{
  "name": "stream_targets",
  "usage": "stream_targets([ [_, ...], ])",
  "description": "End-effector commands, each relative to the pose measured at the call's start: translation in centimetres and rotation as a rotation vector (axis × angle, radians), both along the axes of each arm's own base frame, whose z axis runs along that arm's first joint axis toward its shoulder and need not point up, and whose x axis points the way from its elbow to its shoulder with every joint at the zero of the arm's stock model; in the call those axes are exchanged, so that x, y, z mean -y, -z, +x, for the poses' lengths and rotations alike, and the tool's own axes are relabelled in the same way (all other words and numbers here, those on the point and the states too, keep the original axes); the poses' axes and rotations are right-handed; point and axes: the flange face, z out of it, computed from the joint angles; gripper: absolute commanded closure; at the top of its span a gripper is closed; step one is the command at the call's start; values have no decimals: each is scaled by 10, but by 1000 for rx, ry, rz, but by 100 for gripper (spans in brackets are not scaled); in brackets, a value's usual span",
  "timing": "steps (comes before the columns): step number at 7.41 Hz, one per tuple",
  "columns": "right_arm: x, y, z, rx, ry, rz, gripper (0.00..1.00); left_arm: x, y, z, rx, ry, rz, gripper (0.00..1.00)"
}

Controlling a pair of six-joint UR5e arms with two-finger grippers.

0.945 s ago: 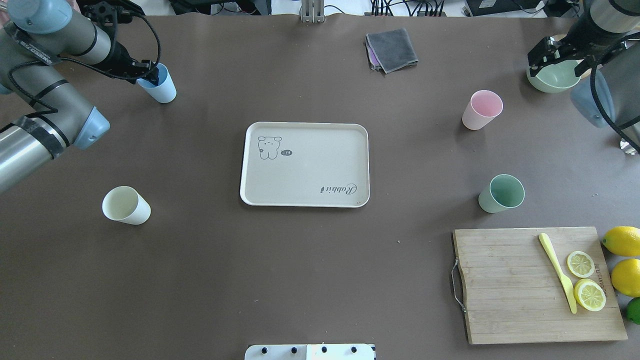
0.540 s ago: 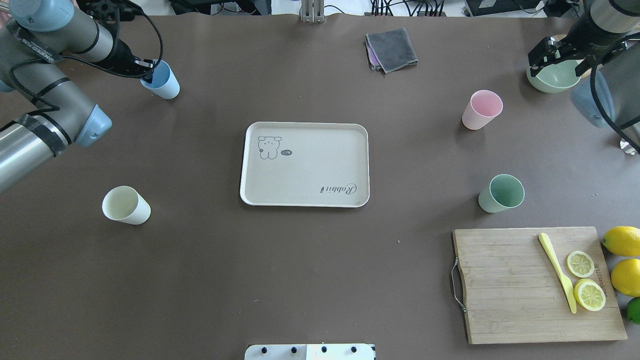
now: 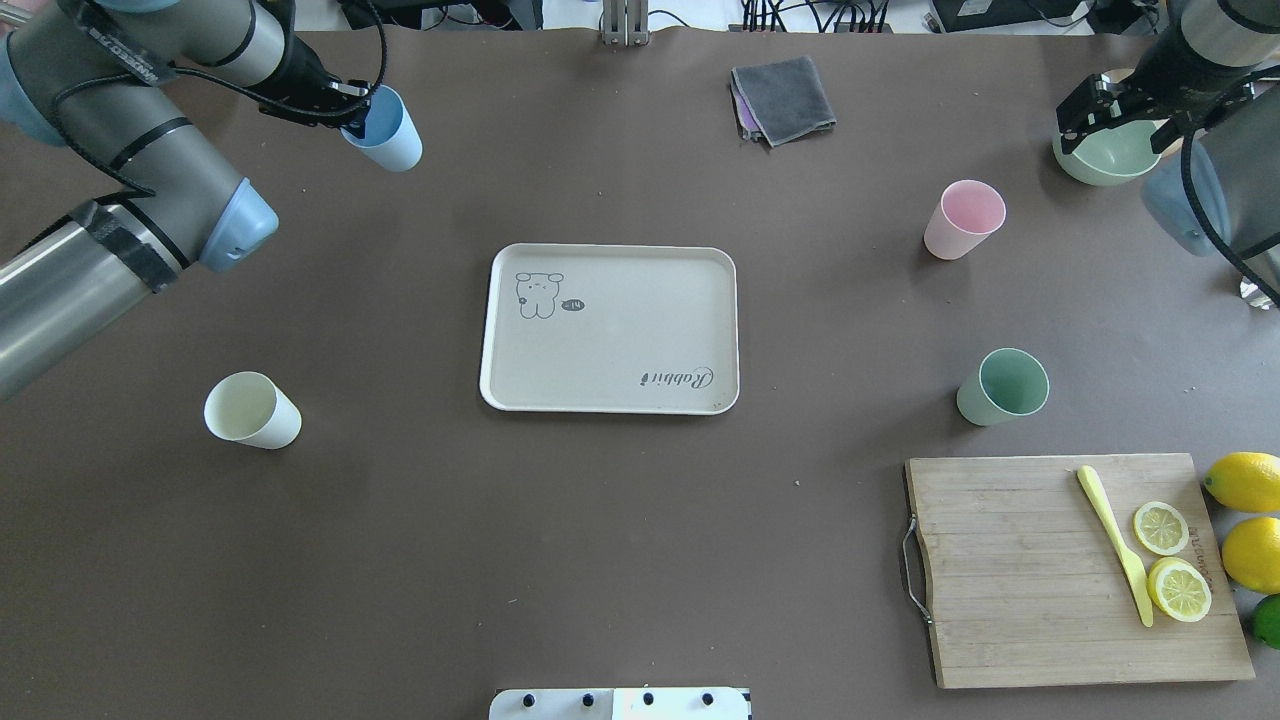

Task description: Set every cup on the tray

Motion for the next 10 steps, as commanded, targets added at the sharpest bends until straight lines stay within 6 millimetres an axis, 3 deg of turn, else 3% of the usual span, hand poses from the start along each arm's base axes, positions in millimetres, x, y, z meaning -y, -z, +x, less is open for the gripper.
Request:
stream_targets([
  [1, -1, -3, 0, -2, -1, -7, 0, -57, 64, 86, -43, -51, -59, 100],
  [3, -1, -4, -1, -3, 1, -9, 0, -86, 77, 147, -15, -47, -44, 100],
  [9, -1, -5, -2, -3, 1, -10, 0, -92, 74, 152, -4, -80, -29, 100],
  [10, -1, -4, -1, -3, 0, -10, 0, -92, 71, 152, 12, -96, 4, 3],
])
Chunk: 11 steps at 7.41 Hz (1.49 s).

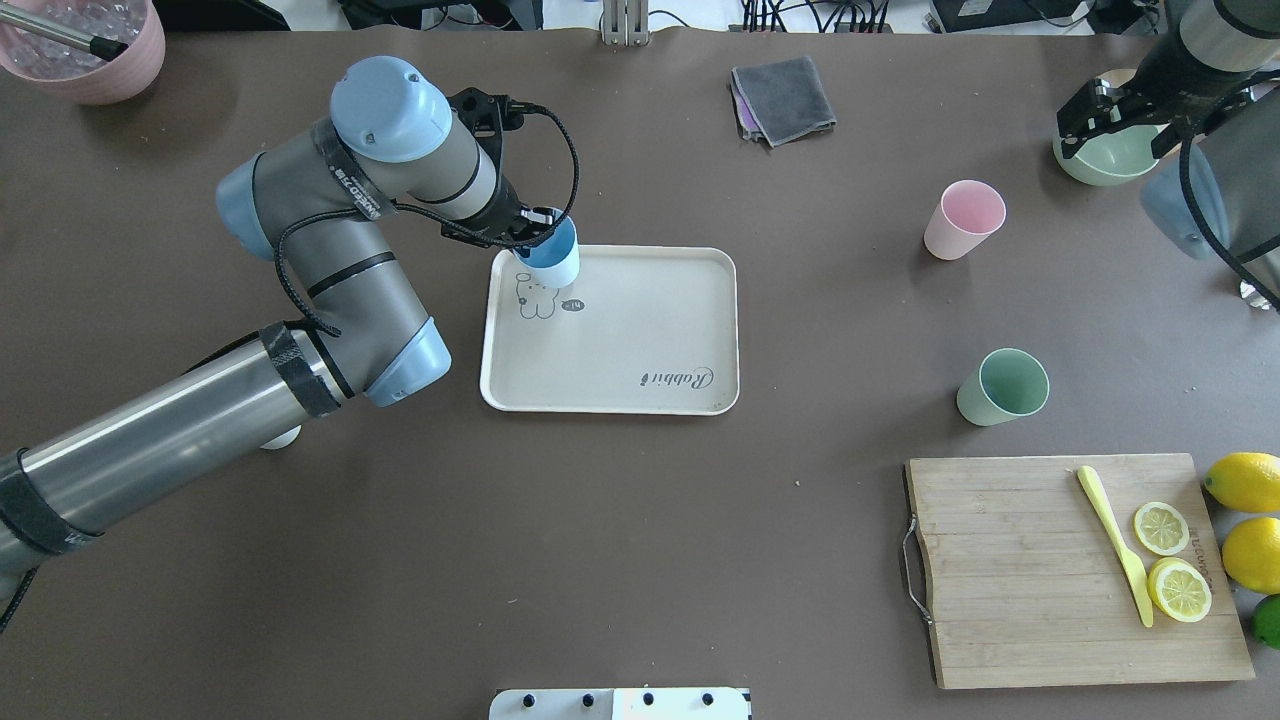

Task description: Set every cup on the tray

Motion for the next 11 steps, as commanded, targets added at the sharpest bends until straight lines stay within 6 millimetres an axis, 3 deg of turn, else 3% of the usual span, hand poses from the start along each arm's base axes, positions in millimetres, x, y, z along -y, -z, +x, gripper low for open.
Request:
stream_targets([
  [1, 0, 0, 0, 0, 0, -1, 0, 0, -4, -1, 17, -21, 38, 2],
  [3, 0, 3, 0, 3, -2, 3, 0, -1, 4, -6, 6, -22, 48, 1],
  [4, -1, 7, 0, 12, -13, -2, 0, 18, 16, -37, -1, 5, 61, 1],
  [5, -6, 18, 0, 32, -27, -2, 0, 38, 28, -83, 2, -18, 47, 1],
  [6, -30, 22, -12, 55, -40, -26, 0, 56, 26, -144, 22, -43, 65, 1],
  [8, -102, 22, -21, 77, -28, -39, 0, 76, -25, -242, 63, -87, 117, 1],
  [9, -128, 18, -26, 75, -2, -42, 0, 84, -52, -286, 67, -120, 153, 1],
  [10, -151, 7, -35, 64, 31, -57, 0, 84, -67, -302, 75, -125, 158, 1],
  [11, -170, 4, -56, 53, 23, -77, 0, 83, -73, -303, 79, -124, 156, 1],
])
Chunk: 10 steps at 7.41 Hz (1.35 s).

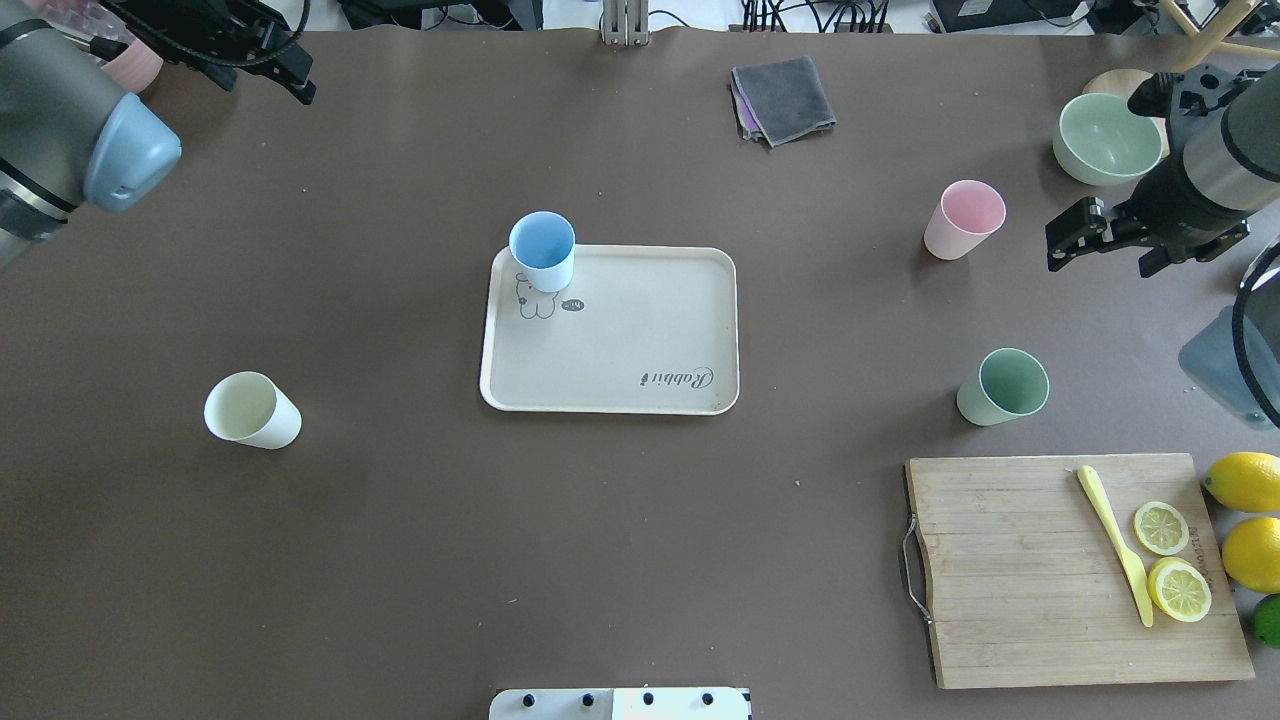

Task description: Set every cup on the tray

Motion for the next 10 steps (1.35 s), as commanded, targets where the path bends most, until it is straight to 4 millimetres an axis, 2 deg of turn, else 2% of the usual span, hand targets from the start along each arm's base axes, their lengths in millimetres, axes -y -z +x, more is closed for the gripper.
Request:
stream_targets([
  [1, -46, -16, -40, -4, -6, 6, 0, 0, -15, -15, 7, -7, 8, 1],
  [2, -64, -33, -51, 15, -2, 39, 0, 0, -16, -15, 10, -5, 8, 1],
  [3, -71, -42, -61, 11, 17, 43, 1, 0, -15, -15, 9, -4, 8, 1],
  [4, -74, -48, -70, -8, 31, 47, 7, -1, -17, -13, 9, -5, 3, 1],
  [5, -76, -54, -75, -17, 42, 41, 24, -2, -17, -11, 8, -5, 2, 1],
  [6, -75, -57, -78, -18, 55, 42, 53, -2, -17, -10, 9, -6, 1, 1],
  [7, -71, -56, -85, -17, 59, 42, 69, -3, -17, -9, 8, -7, 1, 1],
  [8, -68, -57, -91, -17, 61, 41, 81, -3, -18, -9, 9, -8, 1, 1],
  [9, -68, -58, -91, -8, 59, 49, 100, -3, -18, -8, 10, -9, 0, 1],
  [10, -68, -56, -91, -5, 59, 53, 100, -3, -18, -8, 10, -9, 0, 1],
])
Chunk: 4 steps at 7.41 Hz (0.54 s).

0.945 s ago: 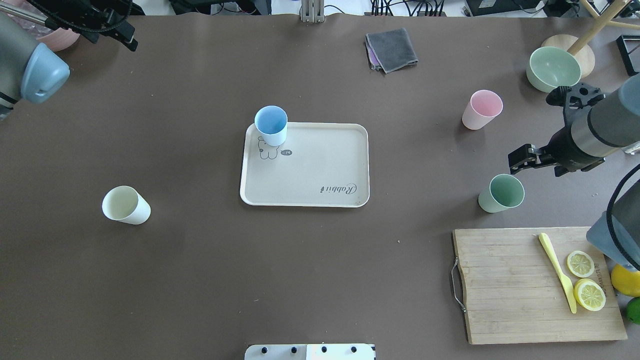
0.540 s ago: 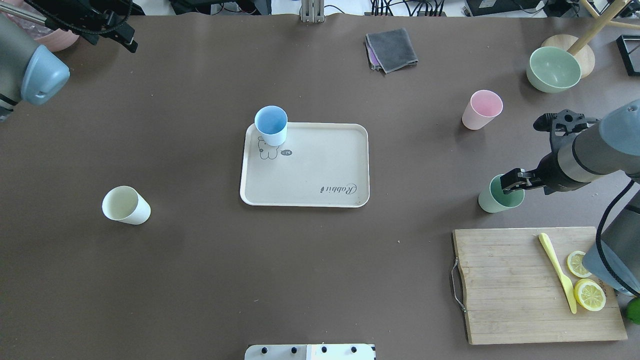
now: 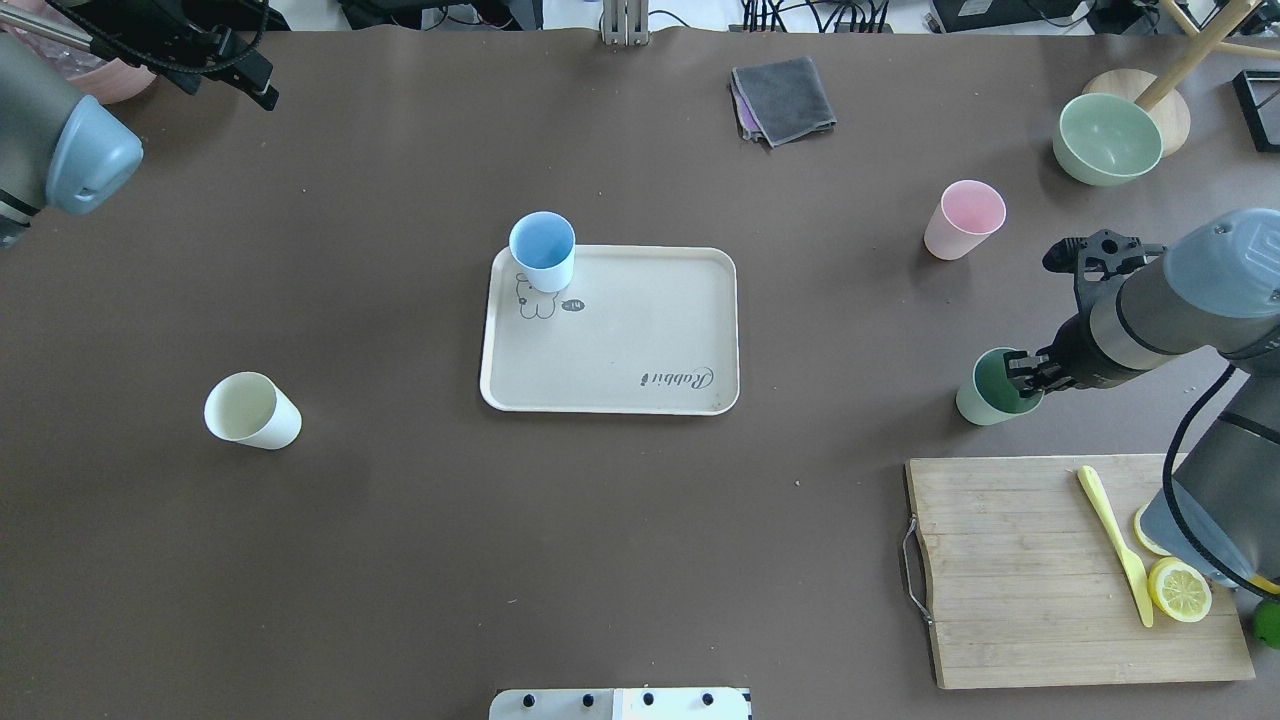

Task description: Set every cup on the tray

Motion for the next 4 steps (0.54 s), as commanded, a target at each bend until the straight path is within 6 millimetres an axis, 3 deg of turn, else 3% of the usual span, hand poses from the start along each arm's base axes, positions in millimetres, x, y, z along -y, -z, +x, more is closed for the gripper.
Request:
stream_targets([
  [1, 2, 11, -4, 22, 1, 10, 100, 0, 0, 1, 0, -1, -1, 1],
  [4, 34, 91, -36, 133, -125, -26, 100, -3, 0, 9, 0, -12, -2, 1],
])
